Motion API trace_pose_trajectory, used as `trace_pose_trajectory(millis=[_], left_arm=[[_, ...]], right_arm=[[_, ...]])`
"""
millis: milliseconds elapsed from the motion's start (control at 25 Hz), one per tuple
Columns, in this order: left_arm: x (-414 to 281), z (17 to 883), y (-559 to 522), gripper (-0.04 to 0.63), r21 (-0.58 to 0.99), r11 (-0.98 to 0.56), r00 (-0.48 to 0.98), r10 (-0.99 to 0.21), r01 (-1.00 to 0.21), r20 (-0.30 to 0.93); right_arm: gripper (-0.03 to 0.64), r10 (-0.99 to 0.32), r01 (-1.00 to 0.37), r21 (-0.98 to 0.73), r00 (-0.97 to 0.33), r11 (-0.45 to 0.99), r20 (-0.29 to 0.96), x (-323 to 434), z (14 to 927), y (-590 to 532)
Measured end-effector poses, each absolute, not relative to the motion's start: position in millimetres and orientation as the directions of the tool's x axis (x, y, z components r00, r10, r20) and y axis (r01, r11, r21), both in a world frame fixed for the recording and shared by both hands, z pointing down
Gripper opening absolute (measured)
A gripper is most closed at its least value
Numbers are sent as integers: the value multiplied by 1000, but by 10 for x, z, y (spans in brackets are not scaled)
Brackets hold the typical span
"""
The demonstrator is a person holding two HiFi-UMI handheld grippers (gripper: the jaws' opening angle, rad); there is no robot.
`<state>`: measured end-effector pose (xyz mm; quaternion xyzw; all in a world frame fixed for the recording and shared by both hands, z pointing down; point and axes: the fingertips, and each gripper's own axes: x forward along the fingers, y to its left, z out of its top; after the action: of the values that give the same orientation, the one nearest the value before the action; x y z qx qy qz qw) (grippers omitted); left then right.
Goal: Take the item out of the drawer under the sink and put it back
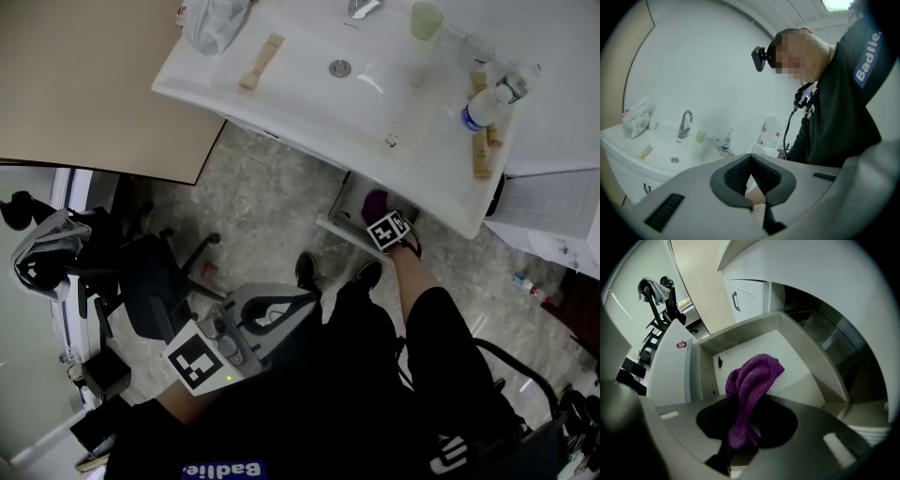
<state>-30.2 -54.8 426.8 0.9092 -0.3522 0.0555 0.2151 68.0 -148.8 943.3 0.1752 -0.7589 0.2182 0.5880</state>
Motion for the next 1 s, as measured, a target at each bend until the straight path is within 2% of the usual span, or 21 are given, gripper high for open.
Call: trace_pose_trajectory(millis=[120,360,600,1000], left_arm=[[-381,4281,-528,-5,354,-647,735,-627,-675,256],[-503,4251,-465,-5,357,-640,729,-643,-680,235],[-533,4076,-456,-5,350,-661,741,-643,-664,192],[-456,3804,-393,-5,325,-729,791,-600,-603,123]], right_arm=[[97,16,-518,-139,-235,844,972,671,9480,-1461],[152,-21,-522,-117,-253,845,967,613,9319,-1499],[153,-123,-575,-54,-264,816,957,677,8891,-1551],[153,-265,-654,-74,-405,753,875,631,7860,-1358]])
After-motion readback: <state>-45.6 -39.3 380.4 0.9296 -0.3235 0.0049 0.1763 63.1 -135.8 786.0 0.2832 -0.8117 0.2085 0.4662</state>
